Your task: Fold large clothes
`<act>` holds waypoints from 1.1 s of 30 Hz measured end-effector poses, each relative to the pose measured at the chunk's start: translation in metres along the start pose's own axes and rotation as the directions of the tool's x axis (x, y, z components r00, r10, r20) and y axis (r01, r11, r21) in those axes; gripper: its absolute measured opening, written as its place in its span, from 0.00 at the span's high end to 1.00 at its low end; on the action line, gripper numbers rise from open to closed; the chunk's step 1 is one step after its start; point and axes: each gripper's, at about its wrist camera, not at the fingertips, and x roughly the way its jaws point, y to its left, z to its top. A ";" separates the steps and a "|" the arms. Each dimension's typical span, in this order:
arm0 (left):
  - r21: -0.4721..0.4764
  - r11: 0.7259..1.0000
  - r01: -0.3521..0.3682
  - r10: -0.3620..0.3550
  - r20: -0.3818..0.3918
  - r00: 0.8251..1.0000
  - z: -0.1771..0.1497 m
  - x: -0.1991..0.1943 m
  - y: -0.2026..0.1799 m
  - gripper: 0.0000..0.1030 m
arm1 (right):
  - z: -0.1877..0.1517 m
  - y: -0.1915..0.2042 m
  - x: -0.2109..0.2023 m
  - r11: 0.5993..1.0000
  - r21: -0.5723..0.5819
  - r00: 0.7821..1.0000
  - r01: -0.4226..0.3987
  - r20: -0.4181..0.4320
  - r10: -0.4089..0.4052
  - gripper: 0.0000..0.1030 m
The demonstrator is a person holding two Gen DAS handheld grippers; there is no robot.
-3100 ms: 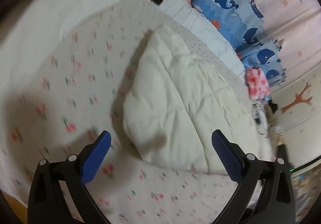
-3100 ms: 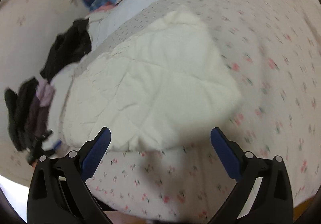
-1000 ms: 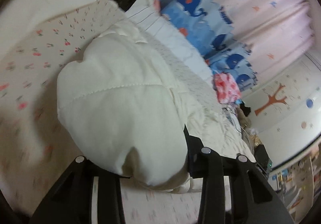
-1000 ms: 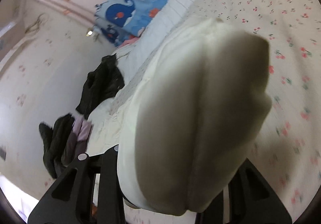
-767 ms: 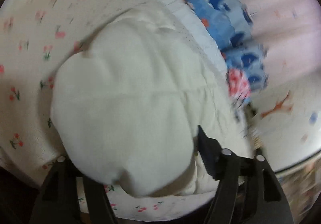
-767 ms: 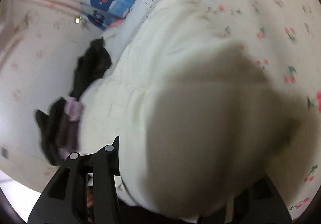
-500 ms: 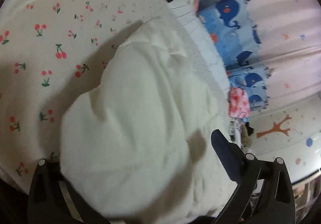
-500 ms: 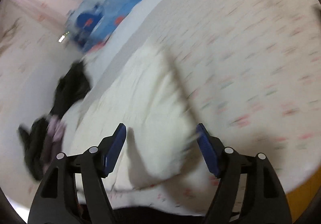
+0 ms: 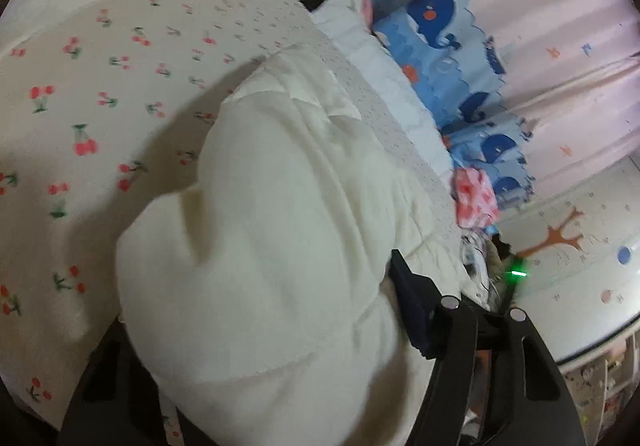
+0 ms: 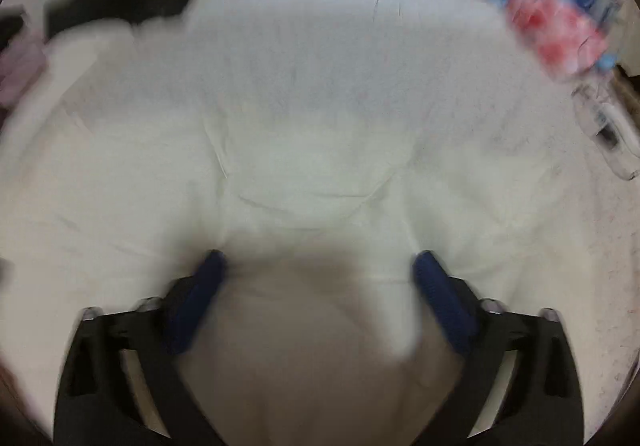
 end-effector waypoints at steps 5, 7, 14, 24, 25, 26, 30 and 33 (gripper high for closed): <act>-0.012 1.000 -0.002 0.002 -0.027 1.000 0.002 0.004 0.005 0.38 | 0.018 0.000 -0.040 1.000 0.010 0.994 -0.003 0.106 0.002 0.07; -0.015 1.000 0.000 0.000 -0.030 1.000 0.002 0.005 0.006 0.38 | 0.034 0.002 -0.038 1.000 0.012 0.992 0.001 0.129 -0.003 0.07; -0.003 1.000 -0.008 0.008 -0.032 0.999 0.003 0.010 0.004 0.38 | 0.063 0.006 0.051 0.997 0.015 0.995 0.072 -0.072 -0.071 0.06; -0.020 1.000 -0.016 0.016 -0.030 0.999 0.002 0.010 0.007 0.37 | -0.011 0.027 -0.072 0.997 -0.081 0.994 0.008 0.106 0.001 0.06; -0.015 1.000 -0.023 0.022 -0.025 0.999 0.001 0.009 0.005 0.37 | -0.021 0.030 -0.063 0.995 -0.100 0.997 0.027 0.080 -0.019 0.06; -0.008 1.000 -0.028 0.027 -0.020 0.999 0.000 0.009 0.004 0.36 | -0.037 0.030 -0.046 0.993 -0.115 0.998 0.026 0.061 -0.020 0.06; 0.045 0.996 -0.081 0.081 0.013 0.997 -0.005 0.005 -0.004 0.34 | -0.046 0.022 -0.045 0.998 -0.068 0.996 -0.003 0.088 0.009 0.06; 0.069 0.992 -0.108 0.106 0.029 0.994 -0.007 0.002 -0.007 0.34 | -0.056 0.027 -0.080 0.999 -0.043 0.989 -0.028 0.146 0.034 0.06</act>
